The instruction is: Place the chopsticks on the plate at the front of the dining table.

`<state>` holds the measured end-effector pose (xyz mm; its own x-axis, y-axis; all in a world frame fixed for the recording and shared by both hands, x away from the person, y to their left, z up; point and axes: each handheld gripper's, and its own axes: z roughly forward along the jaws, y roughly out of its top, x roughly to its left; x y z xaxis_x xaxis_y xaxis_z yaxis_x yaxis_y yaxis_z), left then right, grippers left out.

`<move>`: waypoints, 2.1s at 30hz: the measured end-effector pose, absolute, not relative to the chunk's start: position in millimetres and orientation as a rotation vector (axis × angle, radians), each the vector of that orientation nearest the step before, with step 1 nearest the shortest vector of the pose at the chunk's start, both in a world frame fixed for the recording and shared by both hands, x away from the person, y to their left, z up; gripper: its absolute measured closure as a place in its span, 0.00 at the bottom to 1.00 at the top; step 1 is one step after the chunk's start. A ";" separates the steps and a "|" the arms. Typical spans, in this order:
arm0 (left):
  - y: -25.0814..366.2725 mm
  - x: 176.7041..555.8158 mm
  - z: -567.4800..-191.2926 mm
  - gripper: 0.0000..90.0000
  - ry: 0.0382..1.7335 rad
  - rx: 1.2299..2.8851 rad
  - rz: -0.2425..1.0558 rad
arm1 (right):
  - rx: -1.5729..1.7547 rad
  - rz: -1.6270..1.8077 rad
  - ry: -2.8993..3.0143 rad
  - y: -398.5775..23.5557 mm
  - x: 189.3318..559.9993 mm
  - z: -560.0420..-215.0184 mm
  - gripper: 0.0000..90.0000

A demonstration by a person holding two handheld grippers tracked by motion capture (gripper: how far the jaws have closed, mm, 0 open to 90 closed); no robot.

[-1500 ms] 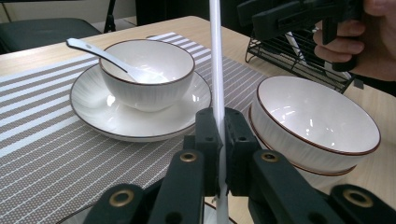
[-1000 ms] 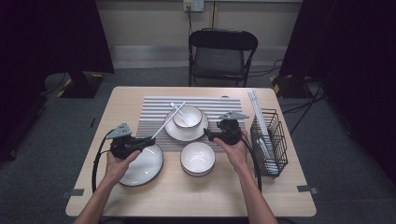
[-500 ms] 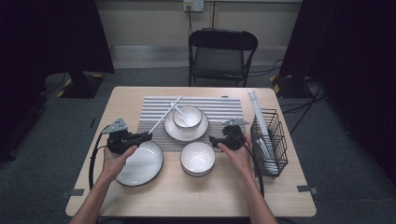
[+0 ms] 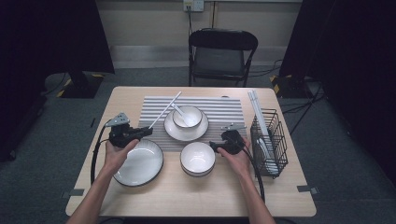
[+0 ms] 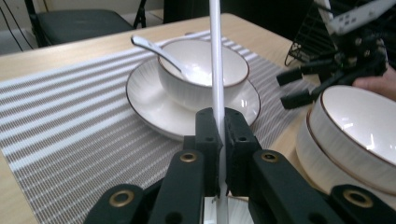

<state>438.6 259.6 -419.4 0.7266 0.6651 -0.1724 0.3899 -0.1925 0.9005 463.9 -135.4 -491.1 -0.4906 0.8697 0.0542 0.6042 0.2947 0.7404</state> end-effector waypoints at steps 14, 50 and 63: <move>250.2 463.1 -410.5 0.96 0.856 1.823 0.315 | 1.295 0.955 2.192 -130.9 461.3 -499.6 0.21; 259.2 512.3 -438.3 0.96 1.019 1.831 0.268 | 1.297 0.954 2.176 -130.2 459.5 -500.8 0.21; 257.0 521.4 -453.1 0.96 1.064 1.845 0.246 | 1.296 0.954 2.175 -130.1 459.5 -500.8 0.21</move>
<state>521.4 257.0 -453.1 0.6001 0.7551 -0.2643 0.5620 -0.1628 0.8109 459.5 -130.1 -500.8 -0.4692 0.8830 -0.0169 0.5855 0.3253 0.7425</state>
